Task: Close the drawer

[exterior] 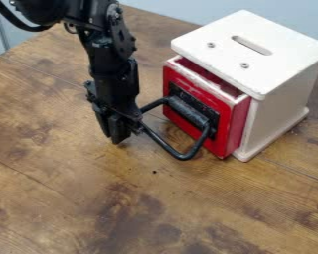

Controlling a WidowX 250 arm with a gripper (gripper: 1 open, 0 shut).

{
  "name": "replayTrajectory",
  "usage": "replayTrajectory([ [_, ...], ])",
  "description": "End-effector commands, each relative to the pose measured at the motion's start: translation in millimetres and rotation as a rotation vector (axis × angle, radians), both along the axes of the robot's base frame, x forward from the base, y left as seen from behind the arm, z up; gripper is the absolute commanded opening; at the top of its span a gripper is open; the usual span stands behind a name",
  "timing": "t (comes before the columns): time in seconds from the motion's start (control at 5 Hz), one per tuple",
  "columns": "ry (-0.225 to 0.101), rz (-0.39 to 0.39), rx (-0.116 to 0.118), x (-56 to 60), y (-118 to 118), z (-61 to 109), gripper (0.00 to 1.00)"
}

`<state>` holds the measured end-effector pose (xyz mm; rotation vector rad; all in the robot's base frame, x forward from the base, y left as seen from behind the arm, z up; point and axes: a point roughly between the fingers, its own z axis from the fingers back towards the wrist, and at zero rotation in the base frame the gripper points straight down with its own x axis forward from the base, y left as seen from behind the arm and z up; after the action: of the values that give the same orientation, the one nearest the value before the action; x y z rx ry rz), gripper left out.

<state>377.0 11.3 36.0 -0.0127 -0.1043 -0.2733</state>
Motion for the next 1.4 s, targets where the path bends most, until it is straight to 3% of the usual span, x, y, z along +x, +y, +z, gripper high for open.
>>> replayTrajectory([
  [0.0, -0.053, -0.01, 0.002, 9.1, -7.1, 15.8, 0.0],
  [0.4, -0.039, -0.014, -0.001, 1.7, -12.6, 14.6, 0.0],
  [1.2, -0.075, 0.0, -0.001, -15.0, -22.9, 21.1, 0.0],
])
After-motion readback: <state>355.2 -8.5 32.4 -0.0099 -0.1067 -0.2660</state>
